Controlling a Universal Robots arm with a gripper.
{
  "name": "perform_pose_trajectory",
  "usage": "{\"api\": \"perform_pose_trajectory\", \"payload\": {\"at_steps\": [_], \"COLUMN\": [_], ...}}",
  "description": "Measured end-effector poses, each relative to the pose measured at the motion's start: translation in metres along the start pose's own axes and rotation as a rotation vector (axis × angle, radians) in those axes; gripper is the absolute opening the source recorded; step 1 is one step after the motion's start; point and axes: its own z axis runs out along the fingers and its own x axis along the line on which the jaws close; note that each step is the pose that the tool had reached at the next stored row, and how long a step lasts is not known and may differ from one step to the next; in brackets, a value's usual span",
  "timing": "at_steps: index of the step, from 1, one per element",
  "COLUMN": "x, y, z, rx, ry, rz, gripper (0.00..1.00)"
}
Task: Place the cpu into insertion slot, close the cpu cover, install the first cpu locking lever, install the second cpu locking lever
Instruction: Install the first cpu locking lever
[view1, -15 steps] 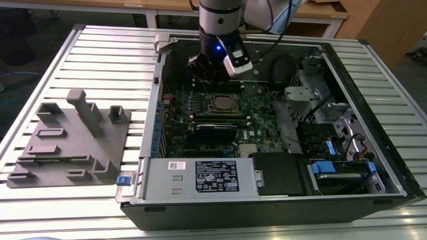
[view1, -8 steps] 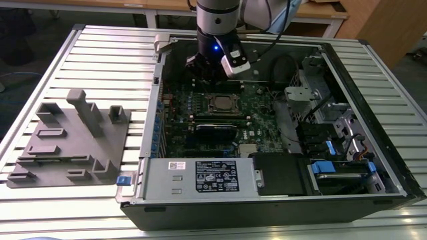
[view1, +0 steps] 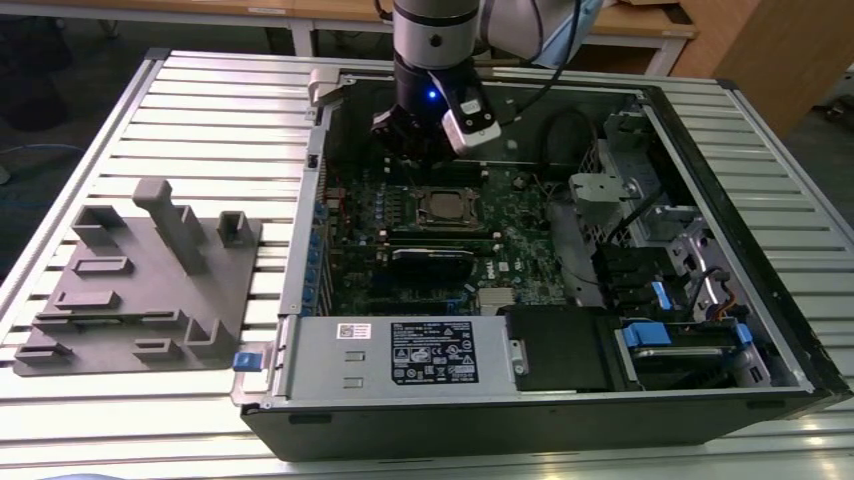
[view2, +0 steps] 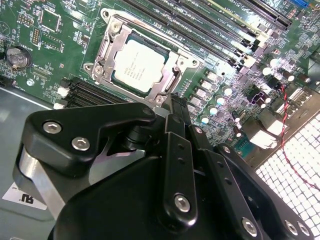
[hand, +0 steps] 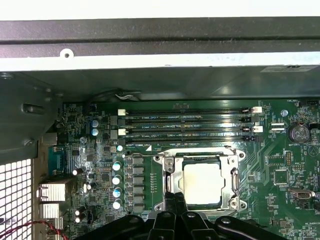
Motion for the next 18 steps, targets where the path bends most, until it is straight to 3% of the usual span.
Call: {"api": "perform_pose_trajectory", "payload": {"at_steps": [12,18], "x": [-0.0001,-0.0003], "y": [0.0002,0.0004], "z": [-0.0033,-0.0082], "rx": [0.0002,0.0001], "ry": [0.0001,0.0001], "rz": [0.000,0.000], "gripper": [0.11,0.11]}}
